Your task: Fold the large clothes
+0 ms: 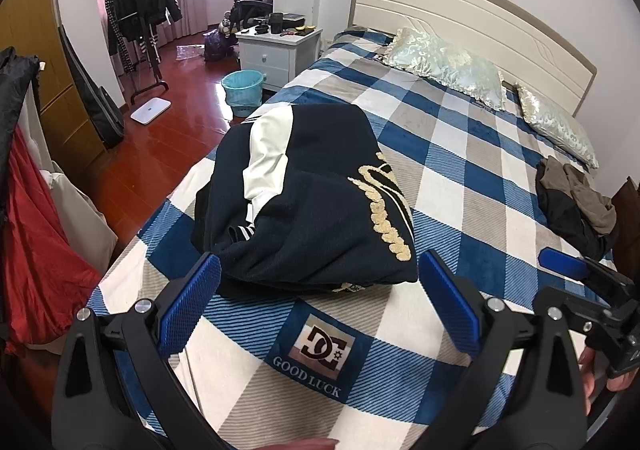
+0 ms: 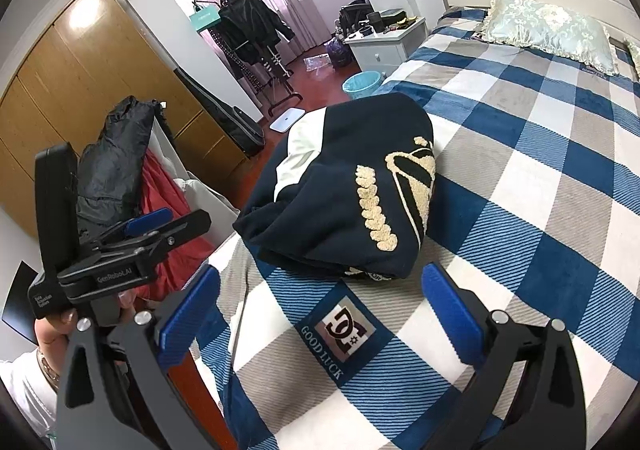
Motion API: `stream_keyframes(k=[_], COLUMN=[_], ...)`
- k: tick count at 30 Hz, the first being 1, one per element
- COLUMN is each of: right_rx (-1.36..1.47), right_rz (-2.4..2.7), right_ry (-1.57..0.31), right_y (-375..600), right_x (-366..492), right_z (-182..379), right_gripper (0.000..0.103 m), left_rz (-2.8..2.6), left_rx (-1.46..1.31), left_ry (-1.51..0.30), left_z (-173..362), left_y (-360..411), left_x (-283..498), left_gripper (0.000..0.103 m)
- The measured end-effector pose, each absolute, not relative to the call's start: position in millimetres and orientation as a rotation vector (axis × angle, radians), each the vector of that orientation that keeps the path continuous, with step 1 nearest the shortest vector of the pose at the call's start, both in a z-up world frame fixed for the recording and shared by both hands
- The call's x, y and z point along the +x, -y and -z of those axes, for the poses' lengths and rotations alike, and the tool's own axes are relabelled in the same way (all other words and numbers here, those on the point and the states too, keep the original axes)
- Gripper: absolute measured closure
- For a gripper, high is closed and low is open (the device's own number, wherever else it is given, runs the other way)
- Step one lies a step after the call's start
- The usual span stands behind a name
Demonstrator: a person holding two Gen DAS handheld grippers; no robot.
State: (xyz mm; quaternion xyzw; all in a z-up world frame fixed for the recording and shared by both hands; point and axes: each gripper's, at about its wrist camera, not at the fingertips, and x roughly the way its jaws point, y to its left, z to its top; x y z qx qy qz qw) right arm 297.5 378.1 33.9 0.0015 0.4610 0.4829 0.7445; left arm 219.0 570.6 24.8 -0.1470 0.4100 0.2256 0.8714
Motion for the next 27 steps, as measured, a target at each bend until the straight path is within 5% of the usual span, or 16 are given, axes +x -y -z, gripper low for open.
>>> stream_keyframes(k=[27], right_rx=[0.016], right_rz=[-1.053], right_ry=[-1.034], right_y=[-378.8], right_x=[294.9], right_z=[-29.5], right_gripper=[0.004], left_rz=[-0.460], left_rx=[-0.268], left_ry=[-0.848], left_z=[-30.3], left_y=[-575.1], left_x=[233.8], left_gripper=[0.007])
